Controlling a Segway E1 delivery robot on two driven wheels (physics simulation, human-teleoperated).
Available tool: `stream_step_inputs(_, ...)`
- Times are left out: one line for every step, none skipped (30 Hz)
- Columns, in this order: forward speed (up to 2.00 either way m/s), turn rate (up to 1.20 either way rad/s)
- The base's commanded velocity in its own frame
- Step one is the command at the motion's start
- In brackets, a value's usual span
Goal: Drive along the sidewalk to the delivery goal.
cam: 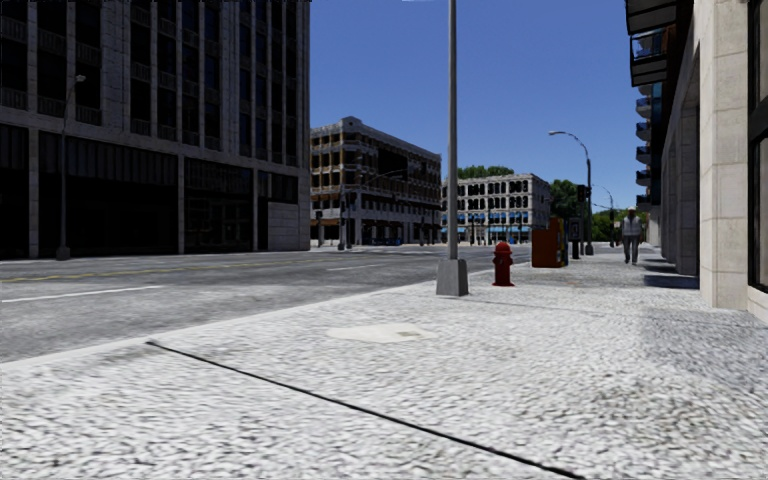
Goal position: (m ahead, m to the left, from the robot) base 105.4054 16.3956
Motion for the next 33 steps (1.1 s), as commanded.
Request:
stream_step_inputs(1.56,-0.76)
stream_step_inputs(1.65,-0.76)
stream_step_inputs(1.74,-0.76)
stream_step_inputs(1.91,-0.76)
stream_step_inputs(1.91,-0.76)
stream_step_inputs(1.96,-0.76)
stream_step_inputs(1.97,-0.76)
stream_step_inputs(1.97,-0.76)
stream_step_inputs(1.97,-0.76)
stream_step_inputs(1.97,-0.73)
stream_step_inputs(1.97,-0.3)
stream_step_inputs(1.97,0.0)
stream_step_inputs(1.97,0.0)
stream_step_inputs(1.97,0.0)
stream_step_inputs(1.96,0.0)
stream_step_inputs(1.96,0.0)
stream_step_inputs(1.96,0.0)
stream_step_inputs(1.96,0.0)
stream_step_inputs(1.96,0.0)
stream_step_inputs(1.96,0.0)
stream_step_inputs(1.96,0.0)
stream_step_inputs(1.96,0.0)
stream_step_inputs(1.96,0.0)
stream_step_inputs(1.96,0.0)
stream_step_inputs(1.96,0.0)
stream_step_inputs(1.96,0.0)
stream_step_inputs(1.96,0.0)
stream_step_inputs(1.95,0.0)
stream_step_inputs(1.95,0.0)
stream_step_inputs(1.95,0.0)
stream_step_inputs(1.95,0.0)
stream_step_inputs(1.95,0.0)
stream_step_inputs(1.95,0.0)
